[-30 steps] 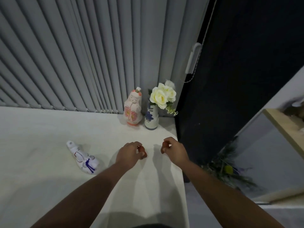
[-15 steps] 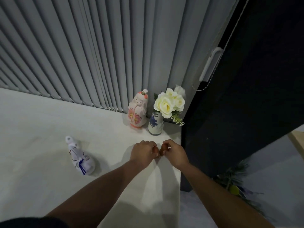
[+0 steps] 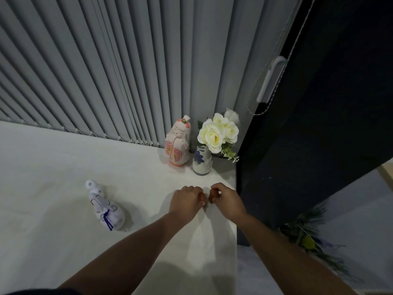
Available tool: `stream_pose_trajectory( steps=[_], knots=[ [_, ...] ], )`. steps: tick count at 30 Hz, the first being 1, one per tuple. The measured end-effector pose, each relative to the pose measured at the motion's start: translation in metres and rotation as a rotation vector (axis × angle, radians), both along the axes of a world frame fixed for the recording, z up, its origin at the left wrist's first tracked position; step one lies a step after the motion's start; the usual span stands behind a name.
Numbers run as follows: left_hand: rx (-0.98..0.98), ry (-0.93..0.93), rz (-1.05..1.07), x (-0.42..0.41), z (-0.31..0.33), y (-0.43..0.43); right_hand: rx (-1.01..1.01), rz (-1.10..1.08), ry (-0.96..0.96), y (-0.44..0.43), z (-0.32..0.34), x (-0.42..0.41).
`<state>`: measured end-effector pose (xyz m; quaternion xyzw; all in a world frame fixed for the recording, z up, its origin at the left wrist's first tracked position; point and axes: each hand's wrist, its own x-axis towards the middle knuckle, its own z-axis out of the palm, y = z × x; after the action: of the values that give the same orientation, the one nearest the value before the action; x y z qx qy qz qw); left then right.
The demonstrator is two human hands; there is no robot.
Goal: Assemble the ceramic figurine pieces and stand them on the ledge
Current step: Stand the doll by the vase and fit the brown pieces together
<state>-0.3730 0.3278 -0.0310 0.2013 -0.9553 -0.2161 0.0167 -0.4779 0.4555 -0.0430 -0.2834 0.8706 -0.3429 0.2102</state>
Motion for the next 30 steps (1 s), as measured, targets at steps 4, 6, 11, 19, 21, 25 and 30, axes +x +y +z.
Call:
stream_pose_trajectory(
  steps=[4, 6, 11, 19, 21, 25, 30],
  knots=[
    [-0.025, -0.025, -0.024, 0.000, 0.000, 0.002, -0.014, -0.024, -0.018, 0.000, 0.000, 0.001],
    [-0.027, -0.039, -0.027, 0.002, -0.001, 0.002, -0.014, -0.037, -0.012, 0.001, 0.002, 0.002],
    [-0.029, -0.031, -0.035, 0.009, -0.001, -0.004, 0.063, -0.030, 0.091, 0.007, 0.016, 0.009],
    [-0.020, -0.031, -0.004, 0.049, 0.003, -0.034, 0.038, -0.097, 0.212, 0.012, 0.036, 0.047],
    [-0.038, -0.016, 0.004, 0.062, 0.007, -0.047, 0.056, -0.117, 0.265, 0.011, 0.039, 0.061],
    [-0.070, 0.036, 0.014, 0.085, 0.016, -0.081, 0.017, -0.135, 0.276, -0.003, 0.039, 0.091],
    [-0.062, 0.114, 0.099, 0.112, 0.028, -0.133, -0.022, -0.138, 0.243, -0.040, 0.037, 0.126]
  ],
)
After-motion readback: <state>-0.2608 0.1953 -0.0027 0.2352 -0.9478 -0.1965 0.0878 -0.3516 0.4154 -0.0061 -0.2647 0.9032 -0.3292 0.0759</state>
